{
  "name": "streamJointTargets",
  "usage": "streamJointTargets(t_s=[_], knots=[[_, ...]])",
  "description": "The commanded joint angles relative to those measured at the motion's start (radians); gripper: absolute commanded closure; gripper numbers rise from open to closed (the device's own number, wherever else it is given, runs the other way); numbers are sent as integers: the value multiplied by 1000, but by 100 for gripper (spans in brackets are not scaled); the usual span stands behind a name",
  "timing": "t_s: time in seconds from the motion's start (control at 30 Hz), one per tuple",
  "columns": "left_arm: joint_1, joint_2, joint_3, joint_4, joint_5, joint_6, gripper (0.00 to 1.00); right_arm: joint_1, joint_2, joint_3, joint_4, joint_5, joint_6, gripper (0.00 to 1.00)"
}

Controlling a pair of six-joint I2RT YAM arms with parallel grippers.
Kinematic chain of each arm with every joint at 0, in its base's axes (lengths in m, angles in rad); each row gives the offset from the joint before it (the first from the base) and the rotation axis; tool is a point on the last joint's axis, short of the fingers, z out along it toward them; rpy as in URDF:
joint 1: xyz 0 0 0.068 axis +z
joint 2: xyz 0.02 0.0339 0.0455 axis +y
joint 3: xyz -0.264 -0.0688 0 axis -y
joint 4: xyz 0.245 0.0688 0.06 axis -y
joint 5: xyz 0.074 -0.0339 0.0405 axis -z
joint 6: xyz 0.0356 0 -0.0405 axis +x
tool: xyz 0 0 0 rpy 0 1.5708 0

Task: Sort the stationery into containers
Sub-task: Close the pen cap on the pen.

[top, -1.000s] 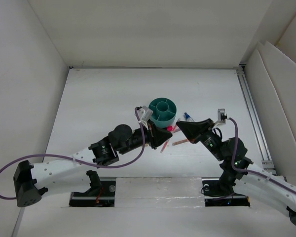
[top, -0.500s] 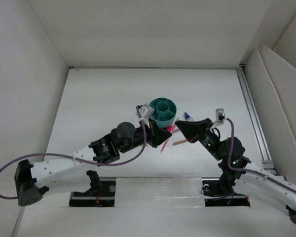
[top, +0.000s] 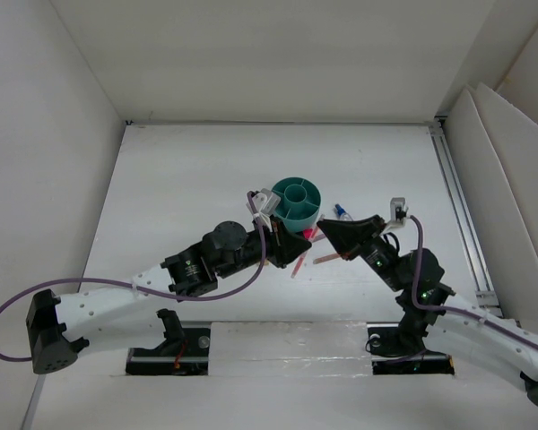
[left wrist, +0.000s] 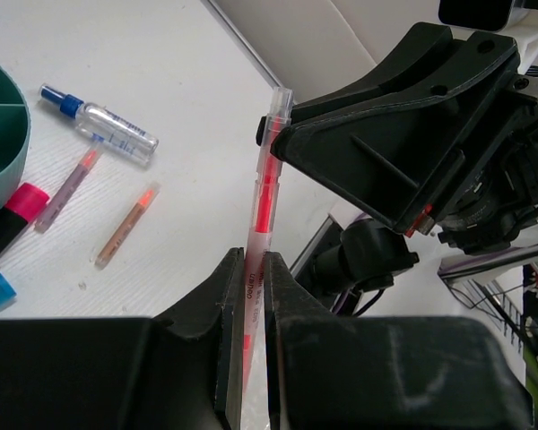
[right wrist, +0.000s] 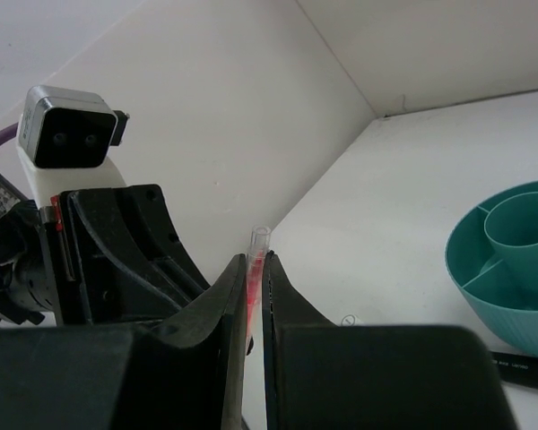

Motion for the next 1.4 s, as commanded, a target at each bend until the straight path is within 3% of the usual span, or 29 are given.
streamJointTargets(t_s=[0.0, 0.67, 0.93, 1.37], knots=[[3, -29, 81, 120, -31, -21, 100, 5, 21, -27, -38, -1, -74, 100], [21, -38, 100, 120, -13, -30, 100, 14, 58, -36, -29, -19, -83, 100], [21, -63, 57, 149, -3, -21, 100, 14, 4, -16, -47, -19, -65, 100], [21, -81, 29, 167, 26, -12, 100, 14, -25, -7, -67, -19, -46, 89]])
